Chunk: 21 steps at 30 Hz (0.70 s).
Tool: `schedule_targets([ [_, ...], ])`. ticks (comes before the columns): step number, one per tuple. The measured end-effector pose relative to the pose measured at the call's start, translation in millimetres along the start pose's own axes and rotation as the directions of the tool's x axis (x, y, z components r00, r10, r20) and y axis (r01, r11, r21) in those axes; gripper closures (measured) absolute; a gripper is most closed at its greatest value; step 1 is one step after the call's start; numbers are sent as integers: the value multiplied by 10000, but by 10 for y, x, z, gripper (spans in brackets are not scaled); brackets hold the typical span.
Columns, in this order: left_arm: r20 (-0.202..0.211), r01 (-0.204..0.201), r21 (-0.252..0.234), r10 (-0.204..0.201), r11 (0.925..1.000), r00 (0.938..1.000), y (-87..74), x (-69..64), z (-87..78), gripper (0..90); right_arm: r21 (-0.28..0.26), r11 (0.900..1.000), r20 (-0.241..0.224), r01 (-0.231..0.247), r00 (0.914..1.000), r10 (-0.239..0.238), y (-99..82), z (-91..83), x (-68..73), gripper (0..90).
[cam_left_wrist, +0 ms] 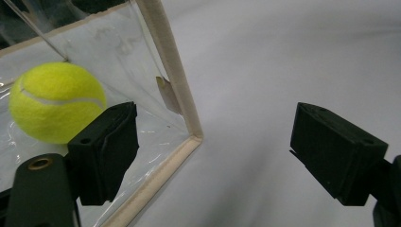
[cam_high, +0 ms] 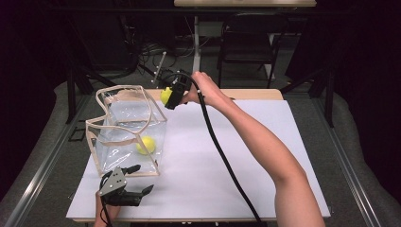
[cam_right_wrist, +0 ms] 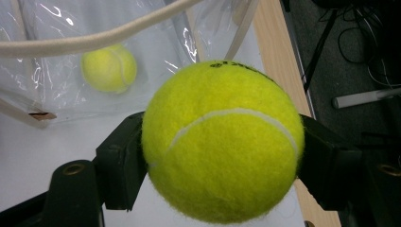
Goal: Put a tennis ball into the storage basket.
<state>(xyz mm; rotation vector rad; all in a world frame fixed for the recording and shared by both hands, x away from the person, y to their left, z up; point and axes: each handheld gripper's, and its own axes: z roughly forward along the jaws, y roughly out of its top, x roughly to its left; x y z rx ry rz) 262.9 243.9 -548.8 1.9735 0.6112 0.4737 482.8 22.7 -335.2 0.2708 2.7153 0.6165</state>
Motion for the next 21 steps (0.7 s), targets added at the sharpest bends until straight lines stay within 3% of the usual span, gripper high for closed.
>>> schedule_targets([
  [21,2,-16,11,16,10000,10000,0,0,-3,158,-239,9997,-21,102,9999,-103,157,-3,24,260],
])
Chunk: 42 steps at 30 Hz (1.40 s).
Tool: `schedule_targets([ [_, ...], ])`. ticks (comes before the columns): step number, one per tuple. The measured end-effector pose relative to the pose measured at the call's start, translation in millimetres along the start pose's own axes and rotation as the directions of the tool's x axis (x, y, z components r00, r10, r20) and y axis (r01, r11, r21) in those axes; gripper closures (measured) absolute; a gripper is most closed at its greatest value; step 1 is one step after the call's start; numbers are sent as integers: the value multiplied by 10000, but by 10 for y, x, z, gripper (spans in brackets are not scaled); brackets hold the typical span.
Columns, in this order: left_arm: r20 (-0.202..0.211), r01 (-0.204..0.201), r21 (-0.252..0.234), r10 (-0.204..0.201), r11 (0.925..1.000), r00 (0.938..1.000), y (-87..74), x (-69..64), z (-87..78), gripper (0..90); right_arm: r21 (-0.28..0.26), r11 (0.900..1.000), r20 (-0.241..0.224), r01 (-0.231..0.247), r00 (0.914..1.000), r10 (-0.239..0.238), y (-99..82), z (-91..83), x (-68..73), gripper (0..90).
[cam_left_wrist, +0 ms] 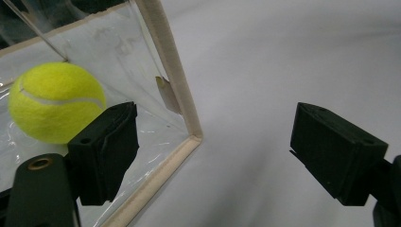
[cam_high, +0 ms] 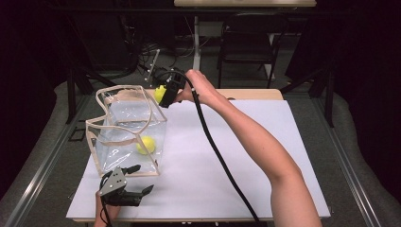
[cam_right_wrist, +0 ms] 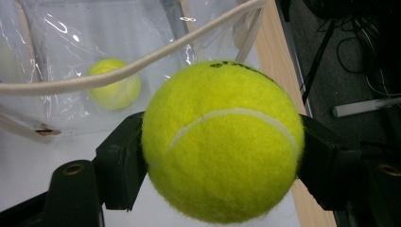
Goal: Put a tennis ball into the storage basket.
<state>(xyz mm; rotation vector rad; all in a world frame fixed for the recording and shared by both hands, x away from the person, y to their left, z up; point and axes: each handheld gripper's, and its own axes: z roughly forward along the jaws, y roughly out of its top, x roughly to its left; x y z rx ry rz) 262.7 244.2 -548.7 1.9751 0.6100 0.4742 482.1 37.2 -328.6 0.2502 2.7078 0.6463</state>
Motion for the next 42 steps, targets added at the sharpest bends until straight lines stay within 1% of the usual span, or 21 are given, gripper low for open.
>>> schedule_targets([
  [5,-51,-11,-2,11,10000,10000,-1,1,-5,158,-32,10000,-19,-36,10000,36,22,-11,5,260],
  [7,-4,-13,2,13,10000,10000,-1,0,-2,158,-102,9999,-30,-69,10000,68,29,-19,5,260],
  [13,38,-29,30,29,10000,10000,2,1,-6,158,-168,9999,-22,32,10000,-32,66,-35,6,260],
  [15,-23,11,-57,-11,10000,10000,-2,-2,-3,158,-180,9998,-3,41,10000,-41,83,-34,15,260],
  [19,-8,-3,-11,3,10000,10000,-2,-1,-4,158,-188,9998,-31,102,9999,-103,114,-43,23,260],
  [26,-14,-9,-43,9,10000,10000,-2,2,-7,158,-345,9994,-29,102,9999,-103,144,-63,16,260],
  [31,-33,-3,-82,3,10000,10000,-1,-2,-3,158,-355,9993,24,125,9999,-124,167,-72,24,260],
  [32,-30,-11,-30,11,10000,10000,0,-1,-6,158,-346,9993,-11,109,9999,-110,172,-76,28,259],
  [33,-14,9,-52,-9,10000,10000,0,-1,-4,158,-358,9992,-32,184,9998,-185,179,-79,26,259],
  [42,-13,17,-52,-17,10000,10000,0,3,-9,158,-509,9983,11,266,9996,-265,260,-115,43,259],
])
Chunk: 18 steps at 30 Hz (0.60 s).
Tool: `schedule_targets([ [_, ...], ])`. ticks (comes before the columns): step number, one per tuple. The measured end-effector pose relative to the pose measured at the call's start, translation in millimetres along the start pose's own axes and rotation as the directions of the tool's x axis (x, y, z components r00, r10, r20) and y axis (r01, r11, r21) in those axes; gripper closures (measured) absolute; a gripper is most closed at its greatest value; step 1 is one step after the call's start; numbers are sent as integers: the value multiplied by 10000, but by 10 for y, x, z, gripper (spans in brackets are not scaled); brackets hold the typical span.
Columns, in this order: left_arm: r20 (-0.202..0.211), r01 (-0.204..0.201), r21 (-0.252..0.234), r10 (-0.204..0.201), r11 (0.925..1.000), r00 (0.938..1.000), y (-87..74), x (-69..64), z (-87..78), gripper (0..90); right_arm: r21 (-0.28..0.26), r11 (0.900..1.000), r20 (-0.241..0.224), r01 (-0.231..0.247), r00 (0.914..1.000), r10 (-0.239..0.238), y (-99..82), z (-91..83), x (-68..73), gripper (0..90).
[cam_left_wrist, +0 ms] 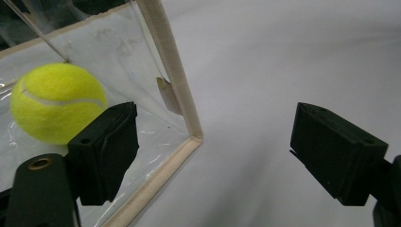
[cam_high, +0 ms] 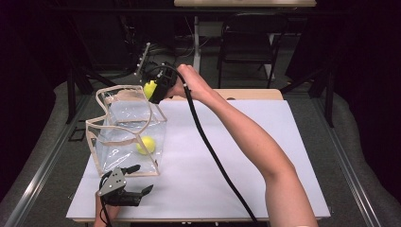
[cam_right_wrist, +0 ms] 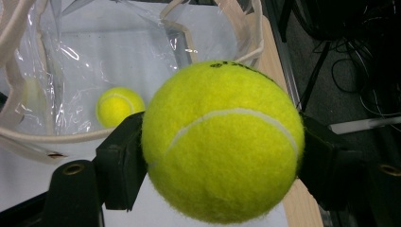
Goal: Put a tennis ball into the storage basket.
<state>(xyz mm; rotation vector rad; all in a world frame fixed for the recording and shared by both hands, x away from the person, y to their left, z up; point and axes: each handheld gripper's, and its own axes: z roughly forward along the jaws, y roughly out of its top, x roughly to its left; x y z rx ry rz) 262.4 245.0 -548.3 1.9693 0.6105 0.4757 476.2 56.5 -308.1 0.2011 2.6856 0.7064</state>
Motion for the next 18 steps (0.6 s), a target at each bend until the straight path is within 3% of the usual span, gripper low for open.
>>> schedule_targets([
  [18,18,-15,-19,15,10000,10000,0,-3,2,158,-86,9997,14,245,9997,-245,124,25,59,259],
])
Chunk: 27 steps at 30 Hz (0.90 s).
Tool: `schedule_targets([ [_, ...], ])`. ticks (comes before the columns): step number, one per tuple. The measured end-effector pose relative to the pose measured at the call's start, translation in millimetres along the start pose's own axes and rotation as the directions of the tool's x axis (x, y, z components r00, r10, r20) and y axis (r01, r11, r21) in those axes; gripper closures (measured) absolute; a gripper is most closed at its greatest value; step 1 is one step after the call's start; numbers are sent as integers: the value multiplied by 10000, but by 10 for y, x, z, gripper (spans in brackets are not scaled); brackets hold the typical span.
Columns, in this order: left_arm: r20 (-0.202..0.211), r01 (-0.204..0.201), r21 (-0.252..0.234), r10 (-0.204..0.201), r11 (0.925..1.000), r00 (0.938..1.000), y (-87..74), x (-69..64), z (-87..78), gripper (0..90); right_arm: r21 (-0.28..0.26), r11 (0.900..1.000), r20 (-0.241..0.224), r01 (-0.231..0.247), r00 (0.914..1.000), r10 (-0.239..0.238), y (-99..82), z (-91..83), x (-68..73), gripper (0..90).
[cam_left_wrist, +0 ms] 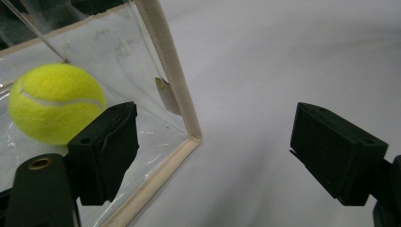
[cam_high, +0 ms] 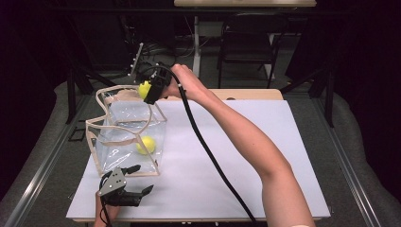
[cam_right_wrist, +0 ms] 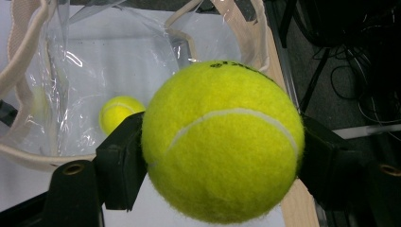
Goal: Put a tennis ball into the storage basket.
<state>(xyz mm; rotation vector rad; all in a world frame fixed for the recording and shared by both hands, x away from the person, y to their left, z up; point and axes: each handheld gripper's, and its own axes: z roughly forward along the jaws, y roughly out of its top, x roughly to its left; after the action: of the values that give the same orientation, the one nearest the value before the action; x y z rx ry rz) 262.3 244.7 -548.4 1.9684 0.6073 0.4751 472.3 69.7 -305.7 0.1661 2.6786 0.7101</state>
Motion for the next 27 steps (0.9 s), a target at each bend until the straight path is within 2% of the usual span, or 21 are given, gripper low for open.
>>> schedule_targets([
  [27,76,-53,5,53,10000,10000,4,-4,-5,158,-85,9994,-92,334,9994,-335,153,85,132,259],
])
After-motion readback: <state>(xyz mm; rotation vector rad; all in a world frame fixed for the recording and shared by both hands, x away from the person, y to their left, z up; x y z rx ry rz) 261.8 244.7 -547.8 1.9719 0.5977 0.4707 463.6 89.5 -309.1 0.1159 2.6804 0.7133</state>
